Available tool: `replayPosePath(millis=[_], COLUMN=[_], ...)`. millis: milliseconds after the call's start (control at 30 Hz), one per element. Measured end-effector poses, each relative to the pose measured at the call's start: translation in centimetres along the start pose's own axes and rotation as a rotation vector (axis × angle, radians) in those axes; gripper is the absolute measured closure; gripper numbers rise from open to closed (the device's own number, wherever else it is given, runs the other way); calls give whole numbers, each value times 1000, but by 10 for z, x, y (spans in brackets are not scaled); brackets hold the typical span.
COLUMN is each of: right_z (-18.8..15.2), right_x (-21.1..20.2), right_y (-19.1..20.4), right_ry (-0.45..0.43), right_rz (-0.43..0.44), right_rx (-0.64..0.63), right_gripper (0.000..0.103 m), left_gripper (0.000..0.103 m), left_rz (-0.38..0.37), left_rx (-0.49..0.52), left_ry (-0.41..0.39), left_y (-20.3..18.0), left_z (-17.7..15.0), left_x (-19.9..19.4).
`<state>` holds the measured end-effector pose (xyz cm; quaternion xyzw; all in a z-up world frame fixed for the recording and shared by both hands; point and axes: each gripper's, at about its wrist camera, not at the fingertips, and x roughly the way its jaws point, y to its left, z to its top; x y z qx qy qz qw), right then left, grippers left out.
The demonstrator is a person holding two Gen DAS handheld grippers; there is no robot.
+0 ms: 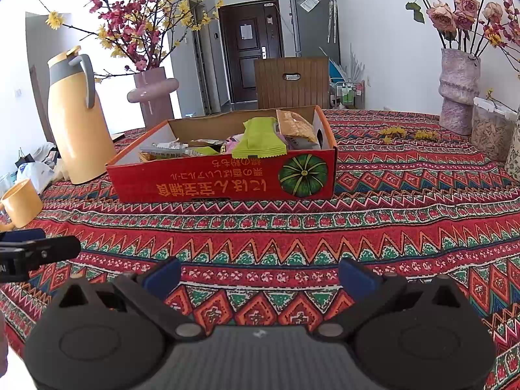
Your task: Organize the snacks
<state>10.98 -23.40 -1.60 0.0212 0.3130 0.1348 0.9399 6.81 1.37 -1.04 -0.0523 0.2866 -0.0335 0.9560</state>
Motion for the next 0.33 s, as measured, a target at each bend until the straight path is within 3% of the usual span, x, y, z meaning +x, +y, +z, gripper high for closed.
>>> replayPosePath(millis=[333], right_z=[-1], right_x=[0], right_y=[0], right_ry=[1], right_rz=[0], right_rx=[0], right_gripper=[0], left_gripper=[0], left_rz=[-5], left_rx=[-10], left_ry=[6], left_y=[3], left_z=[0], left_x=[2])
